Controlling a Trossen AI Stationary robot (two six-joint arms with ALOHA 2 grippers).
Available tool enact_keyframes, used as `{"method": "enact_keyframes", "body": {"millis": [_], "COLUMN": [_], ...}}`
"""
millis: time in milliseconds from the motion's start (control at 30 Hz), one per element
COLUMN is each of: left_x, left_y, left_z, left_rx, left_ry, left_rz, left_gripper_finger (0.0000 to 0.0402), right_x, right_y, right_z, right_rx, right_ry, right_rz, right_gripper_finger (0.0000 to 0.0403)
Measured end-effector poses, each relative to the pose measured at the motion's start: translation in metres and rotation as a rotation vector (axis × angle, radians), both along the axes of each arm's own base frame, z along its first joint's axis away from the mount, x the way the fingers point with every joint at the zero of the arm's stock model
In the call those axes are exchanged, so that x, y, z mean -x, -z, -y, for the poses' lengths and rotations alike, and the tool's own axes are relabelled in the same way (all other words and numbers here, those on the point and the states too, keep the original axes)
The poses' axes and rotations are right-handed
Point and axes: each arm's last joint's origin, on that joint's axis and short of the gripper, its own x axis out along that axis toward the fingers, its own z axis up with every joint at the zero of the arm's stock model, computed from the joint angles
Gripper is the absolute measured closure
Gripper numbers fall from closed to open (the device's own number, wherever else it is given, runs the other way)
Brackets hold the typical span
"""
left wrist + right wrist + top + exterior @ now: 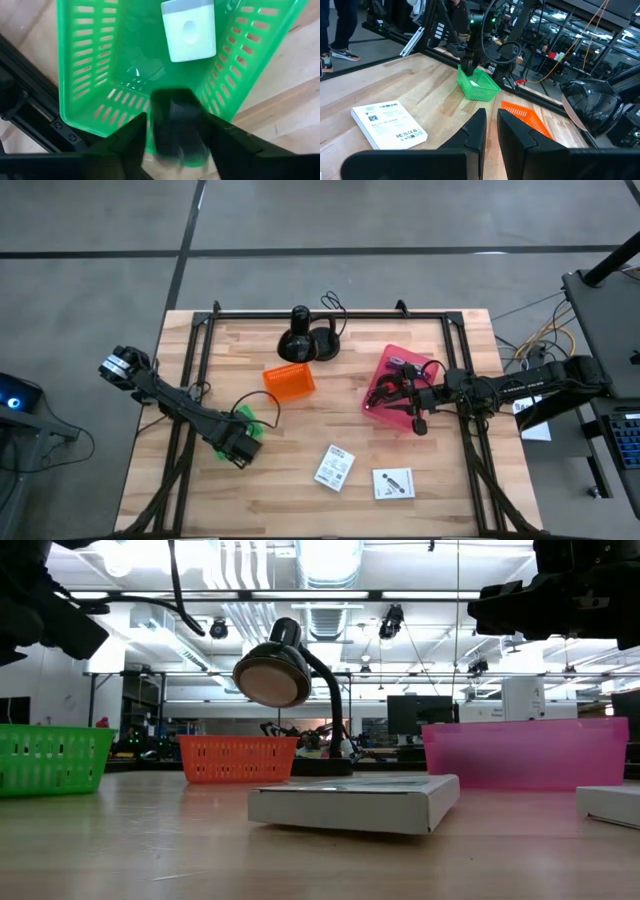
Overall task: Pick and place items into bin
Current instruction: Put the black charger adapter into the green bin, then put the left card reader box into the orange bin
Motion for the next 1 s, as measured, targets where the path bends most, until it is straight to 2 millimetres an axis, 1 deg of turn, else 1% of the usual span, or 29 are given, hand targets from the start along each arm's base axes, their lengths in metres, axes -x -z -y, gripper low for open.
{"method": "enact_keyframes", "body": {"millis": [100, 167, 333, 467, 733, 833, 900, 1000], "left_x": [0.0, 0.0, -0.001, -0.003, -0.01, -0.015, -0.022, -0.036], "left_y": [0.002, 0.004, 0.005, -0.004, -0.027, -0.037, -0.043, -0.05], "left_z": [0.0, 0.0, 0.0, -0.001, -0.002, -0.003, -0.002, 0.0], "left_rx": [-0.006, -0.01, -0.014, -0.017, -0.128, -0.202, -0.267, -0.366], "left_ry": [0.0, 0.0, 0.0, -0.004, 0.008, 0.023, 0.055, 0.14], "left_rz": [-0.007, -0.013, -0.02, 0.003, 0.166, 0.254, 0.347, 0.531], "left_gripper_finger": [0.0178, 0.0162, 0.0151, 0.015, 0.0149, 0.0148, 0.0148, 0.0148], "right_x": [0.0, 0.0, 0.0, 0.0, 0.0, 0.0, 0.0, 0.0], "right_y": [0.0, 0.0, 0.0, 0.0, 0.0, 0.0, 0.0, 0.0], "right_z": [0.0, 0.0, 0.0, 0.0, 0.0, 0.0, 0.0, 0.0], "right_rx": [0.0, 0.0, 0.0, 0.012, 0.014, 0.014, 0.014, 0.014], "right_ry": [0.0, 0.0, 0.0, -0.001, -0.001, -0.001, -0.001, -0.001], "right_rz": [0.0, 0.0, 0.0, 0.002, 0.003, 0.003, 0.002, 0.002], "right_gripper_finger": [0.0367, 0.0367, 0.0367, 0.0367, 0.0367, 0.0367, 0.0367, 0.0367]}}
